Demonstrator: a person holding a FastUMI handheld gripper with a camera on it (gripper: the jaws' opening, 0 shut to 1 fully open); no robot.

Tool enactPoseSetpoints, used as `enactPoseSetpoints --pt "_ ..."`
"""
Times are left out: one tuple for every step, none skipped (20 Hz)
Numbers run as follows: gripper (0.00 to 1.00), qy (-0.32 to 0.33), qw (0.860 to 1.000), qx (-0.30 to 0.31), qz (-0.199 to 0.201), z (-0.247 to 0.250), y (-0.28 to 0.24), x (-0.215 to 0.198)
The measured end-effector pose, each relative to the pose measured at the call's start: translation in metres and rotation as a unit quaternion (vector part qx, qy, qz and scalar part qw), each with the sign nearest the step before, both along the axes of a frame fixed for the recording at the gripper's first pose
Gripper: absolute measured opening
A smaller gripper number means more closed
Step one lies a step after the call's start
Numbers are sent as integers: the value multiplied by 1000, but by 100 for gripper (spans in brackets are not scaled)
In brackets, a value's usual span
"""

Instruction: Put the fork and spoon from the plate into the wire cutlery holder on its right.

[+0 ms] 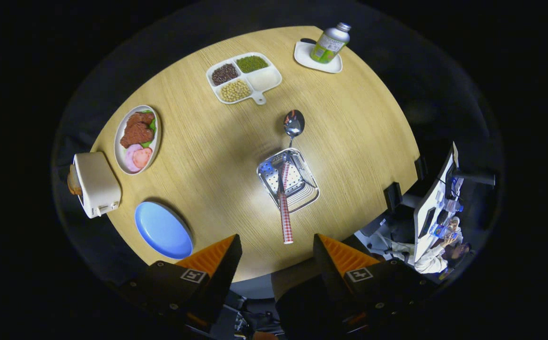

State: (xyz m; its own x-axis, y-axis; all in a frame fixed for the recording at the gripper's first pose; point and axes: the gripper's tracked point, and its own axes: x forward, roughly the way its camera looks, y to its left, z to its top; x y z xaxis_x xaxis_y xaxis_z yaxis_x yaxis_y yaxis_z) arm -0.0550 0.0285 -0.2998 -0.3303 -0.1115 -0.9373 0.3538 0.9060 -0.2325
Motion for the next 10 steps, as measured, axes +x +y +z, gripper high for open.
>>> enactPoseSetpoints --pt "96 -27 1000 2 9 3 7 5" --pt "97 -58 998 5 19 7 14 11" --pt "99 -91 995 6 29 10 20 16" --pt "99 -124 991 6 41 14 26 22" --pt "98 -160 986 6 54 21 29 28" --pt "99 -196 978 4 66 28 34 35" --pt "98 -235 969 7 79 36 40 44" --pt "98 -271 958 9 94 43 46 52" --pt "98 -305 946 8 108 51 47 59" --pt "98 -337 933 3 123 60 56 69"
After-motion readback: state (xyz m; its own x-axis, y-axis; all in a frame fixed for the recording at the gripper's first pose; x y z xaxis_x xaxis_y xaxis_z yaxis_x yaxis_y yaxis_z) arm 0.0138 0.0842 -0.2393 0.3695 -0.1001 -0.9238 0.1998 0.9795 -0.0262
